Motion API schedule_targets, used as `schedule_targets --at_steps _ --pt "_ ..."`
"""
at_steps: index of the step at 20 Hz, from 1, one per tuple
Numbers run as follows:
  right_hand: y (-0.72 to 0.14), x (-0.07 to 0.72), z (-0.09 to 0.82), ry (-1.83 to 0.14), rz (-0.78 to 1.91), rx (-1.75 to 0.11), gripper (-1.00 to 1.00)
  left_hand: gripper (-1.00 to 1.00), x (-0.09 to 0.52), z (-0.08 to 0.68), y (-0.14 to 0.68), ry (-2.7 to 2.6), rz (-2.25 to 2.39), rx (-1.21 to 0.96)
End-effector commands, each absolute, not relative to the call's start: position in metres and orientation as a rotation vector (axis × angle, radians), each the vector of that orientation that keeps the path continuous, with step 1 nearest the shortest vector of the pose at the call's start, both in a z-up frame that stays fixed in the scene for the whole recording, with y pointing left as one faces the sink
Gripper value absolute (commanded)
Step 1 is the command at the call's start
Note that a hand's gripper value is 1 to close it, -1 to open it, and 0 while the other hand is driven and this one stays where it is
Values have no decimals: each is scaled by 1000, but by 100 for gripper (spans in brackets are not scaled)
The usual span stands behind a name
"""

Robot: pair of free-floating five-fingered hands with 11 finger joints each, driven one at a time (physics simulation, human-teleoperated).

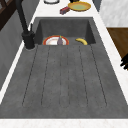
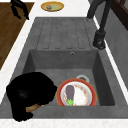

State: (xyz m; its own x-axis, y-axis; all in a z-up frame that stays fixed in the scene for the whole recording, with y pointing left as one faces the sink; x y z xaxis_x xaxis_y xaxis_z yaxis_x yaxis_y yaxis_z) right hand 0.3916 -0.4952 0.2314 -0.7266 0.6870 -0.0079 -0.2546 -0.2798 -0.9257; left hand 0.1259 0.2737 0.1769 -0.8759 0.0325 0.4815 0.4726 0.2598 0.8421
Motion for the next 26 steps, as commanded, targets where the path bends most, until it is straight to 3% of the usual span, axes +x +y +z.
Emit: schedule_targets --at_steps 1,26 --pt "-513 382 235 -1329 1982 -522 100 0 126 177 274 -2170 -1649 -461" --pt "-600 349 201 -1255 1916 -655 100 0 126 177 274 -2170 -1649 -461"
